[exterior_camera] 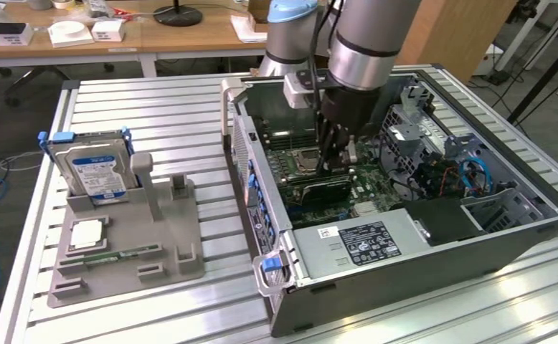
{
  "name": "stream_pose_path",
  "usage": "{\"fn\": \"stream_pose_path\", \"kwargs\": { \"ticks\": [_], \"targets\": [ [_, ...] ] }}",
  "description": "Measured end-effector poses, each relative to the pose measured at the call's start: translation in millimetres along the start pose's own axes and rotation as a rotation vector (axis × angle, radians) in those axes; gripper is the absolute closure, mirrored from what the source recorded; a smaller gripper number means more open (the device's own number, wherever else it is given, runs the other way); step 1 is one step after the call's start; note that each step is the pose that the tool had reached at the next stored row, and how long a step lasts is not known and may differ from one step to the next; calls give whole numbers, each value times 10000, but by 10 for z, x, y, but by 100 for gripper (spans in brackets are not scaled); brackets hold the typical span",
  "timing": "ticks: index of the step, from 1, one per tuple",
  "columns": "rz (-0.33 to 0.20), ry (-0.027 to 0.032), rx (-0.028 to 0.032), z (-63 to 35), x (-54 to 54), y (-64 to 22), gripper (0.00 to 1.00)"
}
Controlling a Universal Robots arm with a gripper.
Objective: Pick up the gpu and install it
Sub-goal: 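Press down on the gpu until it lock into place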
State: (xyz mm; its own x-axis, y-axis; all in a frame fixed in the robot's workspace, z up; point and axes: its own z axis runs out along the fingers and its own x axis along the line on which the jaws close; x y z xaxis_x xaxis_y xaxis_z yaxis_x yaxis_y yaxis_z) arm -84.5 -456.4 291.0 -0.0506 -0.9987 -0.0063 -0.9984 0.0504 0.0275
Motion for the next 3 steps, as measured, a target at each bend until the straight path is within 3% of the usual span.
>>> {"fn": "stream_pose_path", "kwargs": {
  "ticks": [3],
  "targets": [
    [-1,-2,0,-36,3,53,89]
  ]
}}
